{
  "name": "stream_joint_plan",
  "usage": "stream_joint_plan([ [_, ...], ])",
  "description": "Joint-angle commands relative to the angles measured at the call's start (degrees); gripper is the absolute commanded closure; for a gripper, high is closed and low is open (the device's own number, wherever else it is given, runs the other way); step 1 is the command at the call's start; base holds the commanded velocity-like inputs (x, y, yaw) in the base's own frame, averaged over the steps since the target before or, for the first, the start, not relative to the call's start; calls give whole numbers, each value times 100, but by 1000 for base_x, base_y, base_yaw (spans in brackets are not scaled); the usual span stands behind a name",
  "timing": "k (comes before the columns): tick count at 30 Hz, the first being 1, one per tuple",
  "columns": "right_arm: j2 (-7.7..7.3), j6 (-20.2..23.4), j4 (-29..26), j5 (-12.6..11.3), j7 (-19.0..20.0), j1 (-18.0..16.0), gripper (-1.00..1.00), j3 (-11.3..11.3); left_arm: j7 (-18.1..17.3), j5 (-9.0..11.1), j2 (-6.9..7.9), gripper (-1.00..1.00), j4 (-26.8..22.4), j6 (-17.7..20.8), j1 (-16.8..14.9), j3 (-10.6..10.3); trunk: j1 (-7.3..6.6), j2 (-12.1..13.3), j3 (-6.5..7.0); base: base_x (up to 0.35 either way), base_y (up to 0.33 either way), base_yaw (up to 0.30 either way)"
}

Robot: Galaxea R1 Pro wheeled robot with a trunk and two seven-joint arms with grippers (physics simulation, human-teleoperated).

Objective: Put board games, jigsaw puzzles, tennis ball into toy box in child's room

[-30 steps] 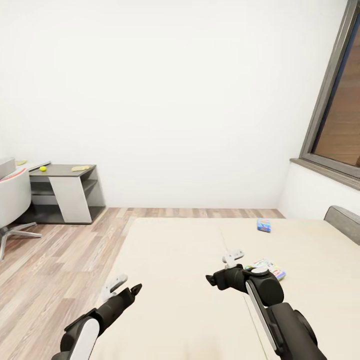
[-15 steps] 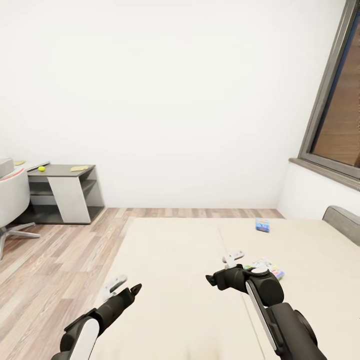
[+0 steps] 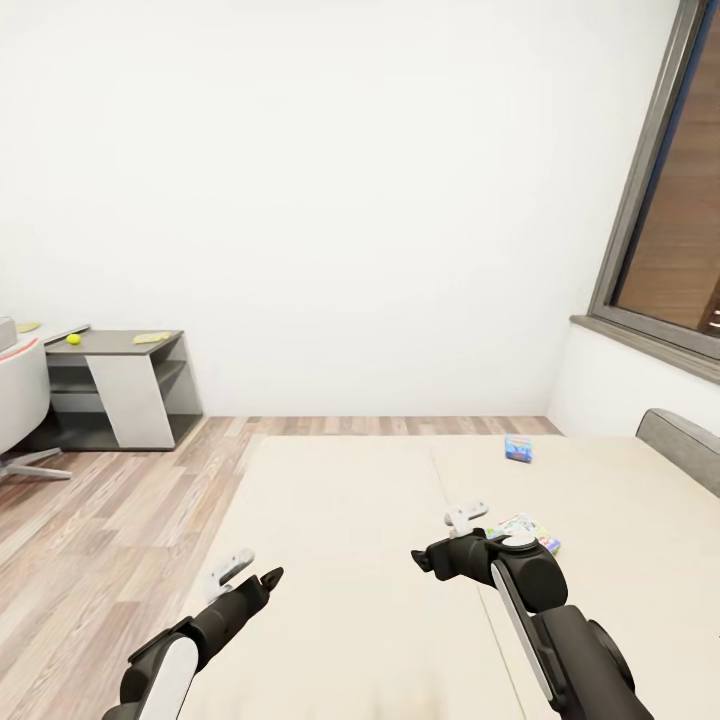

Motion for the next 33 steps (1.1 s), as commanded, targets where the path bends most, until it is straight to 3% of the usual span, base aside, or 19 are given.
stream_joint_plan([
  [1, -4, 19, -6, 61, 45, -5, -100, 7, 44, 61, -5, -100, -9, 31, -4, 8, 0, -4, -6, 0, -1, -23],
  [33, -3, 19, -6, 61, 44, -5, -100, 7, 44, 66, -10, -100, -9, 33, 1, 1, 0, -4, -6, 0, -40, -5],
])
